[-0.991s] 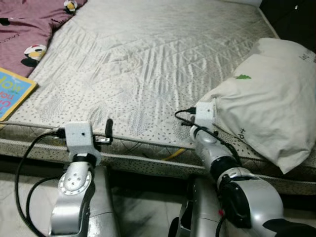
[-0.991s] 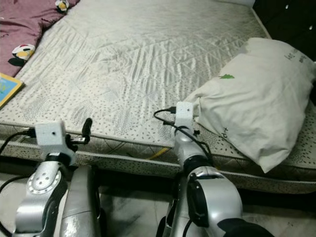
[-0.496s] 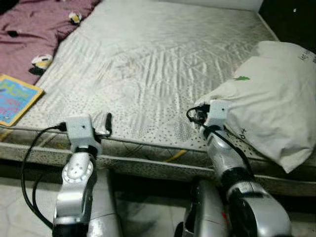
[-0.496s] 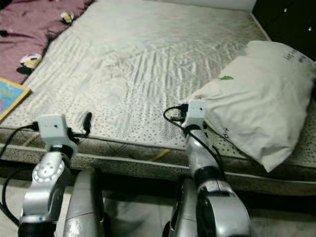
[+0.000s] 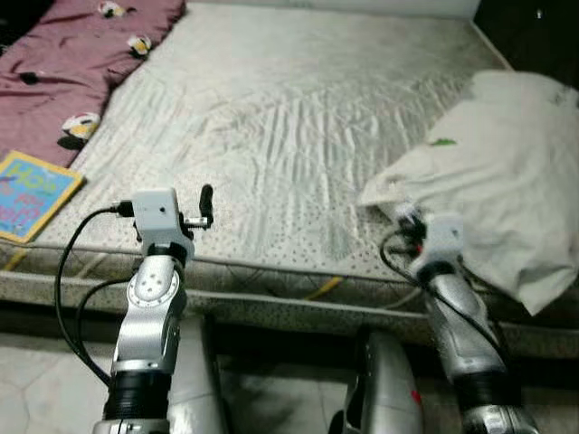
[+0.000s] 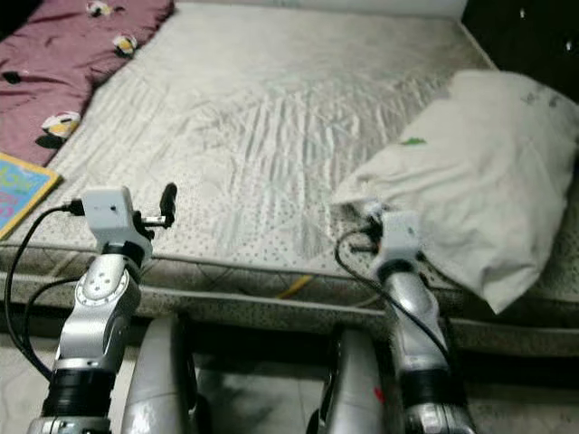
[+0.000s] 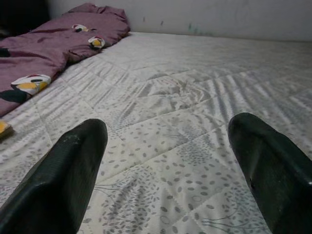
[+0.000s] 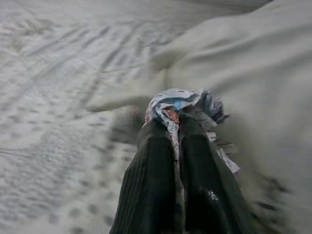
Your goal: Clean up the room
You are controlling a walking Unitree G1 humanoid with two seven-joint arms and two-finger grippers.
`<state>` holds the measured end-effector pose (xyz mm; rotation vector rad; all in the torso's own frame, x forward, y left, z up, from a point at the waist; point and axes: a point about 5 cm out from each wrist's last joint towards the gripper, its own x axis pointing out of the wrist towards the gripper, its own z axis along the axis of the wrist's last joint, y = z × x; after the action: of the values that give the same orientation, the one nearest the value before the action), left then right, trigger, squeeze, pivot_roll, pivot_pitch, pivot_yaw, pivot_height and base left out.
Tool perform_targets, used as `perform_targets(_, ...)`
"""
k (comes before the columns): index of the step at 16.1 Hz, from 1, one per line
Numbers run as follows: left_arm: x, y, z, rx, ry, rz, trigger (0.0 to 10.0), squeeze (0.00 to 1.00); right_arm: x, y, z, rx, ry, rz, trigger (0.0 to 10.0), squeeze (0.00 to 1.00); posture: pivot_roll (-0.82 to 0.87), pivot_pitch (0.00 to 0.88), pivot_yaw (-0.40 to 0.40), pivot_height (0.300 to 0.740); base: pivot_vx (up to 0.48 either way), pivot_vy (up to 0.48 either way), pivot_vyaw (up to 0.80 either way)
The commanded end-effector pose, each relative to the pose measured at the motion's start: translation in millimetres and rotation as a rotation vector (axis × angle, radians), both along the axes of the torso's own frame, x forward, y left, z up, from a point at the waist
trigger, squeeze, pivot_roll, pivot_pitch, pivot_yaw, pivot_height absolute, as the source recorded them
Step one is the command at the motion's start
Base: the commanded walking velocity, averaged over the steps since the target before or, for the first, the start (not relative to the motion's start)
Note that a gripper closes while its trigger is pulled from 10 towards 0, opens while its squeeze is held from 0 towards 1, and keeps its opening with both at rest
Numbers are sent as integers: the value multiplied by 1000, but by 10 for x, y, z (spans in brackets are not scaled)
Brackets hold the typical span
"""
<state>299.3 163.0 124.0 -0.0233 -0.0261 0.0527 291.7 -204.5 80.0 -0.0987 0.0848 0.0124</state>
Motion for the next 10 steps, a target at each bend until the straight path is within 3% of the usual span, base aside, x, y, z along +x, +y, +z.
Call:
perform_targets(1, 0, -36, -13, 8, 0, -18, 10000, 0, -84, 47, 141, -10, -69, 70, 10000, 0, -53, 0, 12, 508, 0, 0, 0)
perform_targets(5, -20, -17, 15, 25, -18, -69, 10000, 0, -178, 81, 274, -15, -82, 45, 10000, 0, -44, 0, 16, 508, 0, 0, 0)
perform_targets(10, -79, 40, -70, 49, 12, -71, 10000, 0, -205, 235, 394, 93, -137, 56, 10000, 0, -61, 0, 29, 508, 0, 0, 0)
